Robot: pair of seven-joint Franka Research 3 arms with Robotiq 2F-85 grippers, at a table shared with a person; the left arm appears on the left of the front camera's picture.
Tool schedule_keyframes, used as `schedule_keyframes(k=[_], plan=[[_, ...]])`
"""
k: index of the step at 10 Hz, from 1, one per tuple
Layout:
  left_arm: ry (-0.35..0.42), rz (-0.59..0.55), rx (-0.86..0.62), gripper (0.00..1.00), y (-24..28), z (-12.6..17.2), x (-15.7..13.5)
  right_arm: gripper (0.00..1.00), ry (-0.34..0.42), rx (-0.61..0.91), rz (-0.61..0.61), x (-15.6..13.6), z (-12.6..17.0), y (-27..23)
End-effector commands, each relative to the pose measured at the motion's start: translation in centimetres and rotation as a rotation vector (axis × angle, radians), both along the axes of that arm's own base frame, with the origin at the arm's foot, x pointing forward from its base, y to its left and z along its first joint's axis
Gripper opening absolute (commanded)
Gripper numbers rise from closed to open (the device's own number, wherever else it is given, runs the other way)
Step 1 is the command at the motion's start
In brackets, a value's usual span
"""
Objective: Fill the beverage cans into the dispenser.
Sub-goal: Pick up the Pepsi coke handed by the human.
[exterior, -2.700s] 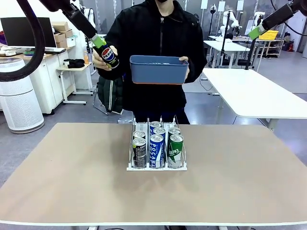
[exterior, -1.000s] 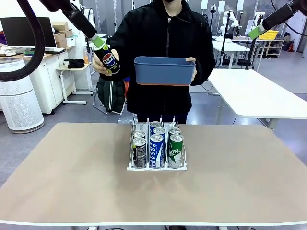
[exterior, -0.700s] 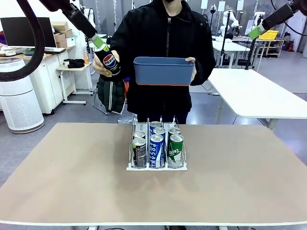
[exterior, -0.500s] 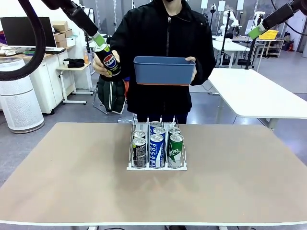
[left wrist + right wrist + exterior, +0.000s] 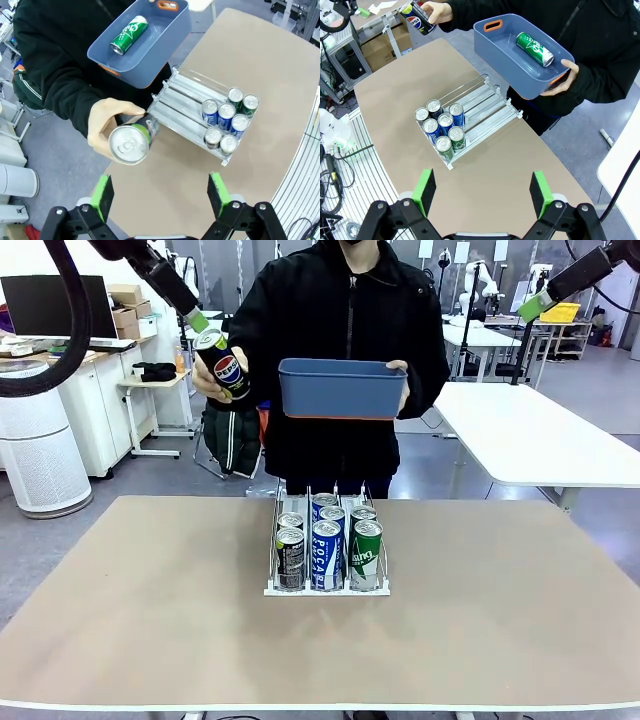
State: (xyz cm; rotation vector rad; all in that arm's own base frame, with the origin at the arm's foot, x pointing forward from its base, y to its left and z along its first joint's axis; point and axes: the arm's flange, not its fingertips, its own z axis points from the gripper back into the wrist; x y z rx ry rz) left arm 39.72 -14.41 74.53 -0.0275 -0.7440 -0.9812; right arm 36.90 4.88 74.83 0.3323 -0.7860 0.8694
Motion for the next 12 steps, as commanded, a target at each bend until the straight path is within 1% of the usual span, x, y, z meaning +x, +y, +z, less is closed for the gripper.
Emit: schedule_keyframes(k=[1,2,4,5,7,10,11,12], plan=[[0.011,-0.020,0.027,1.00,1.2,0.4,2.1,1.00,0.001,0.009,0.003,0.1,0.0,0.0],[0.014,-0.020,-0.005,1.00,1.5,0.4,2.9,1.00,0.001,0.009,0.003,0.1,0.0,0.0],[0.038,-0.058,-0.028,1.00,2.6,0.4,4.2,1.00,0.001,0.009,0.003,0.1,0.0,0.0],[0.031,-0.076,-0.030,1.00,2.6,0.3,4.9,1.00,0.001,0.009,0.003,0.1,0.0,0.0],[0.040,-0.114,-0.051,1.00,2.7,0.0,6.5,1.00,0.001,0.009,0.003,0.1,0.0,0.0],[0.081,-0.120,-0.064,1.00,2.1,-1.4,7.6,1.00,0.001,0.009,0.003,0.1,0.0,0.0],[0.082,-0.122,-0.052,1.00,2.2,-1.6,8.0,1.00,0.001,0.009,0.003,0.1,0.0,0.0],[0.066,-0.113,-0.038,1.00,2.0,-1.5,7.6,1.00,0.001,0.009,0.003,0.1,0.0,0.0]])
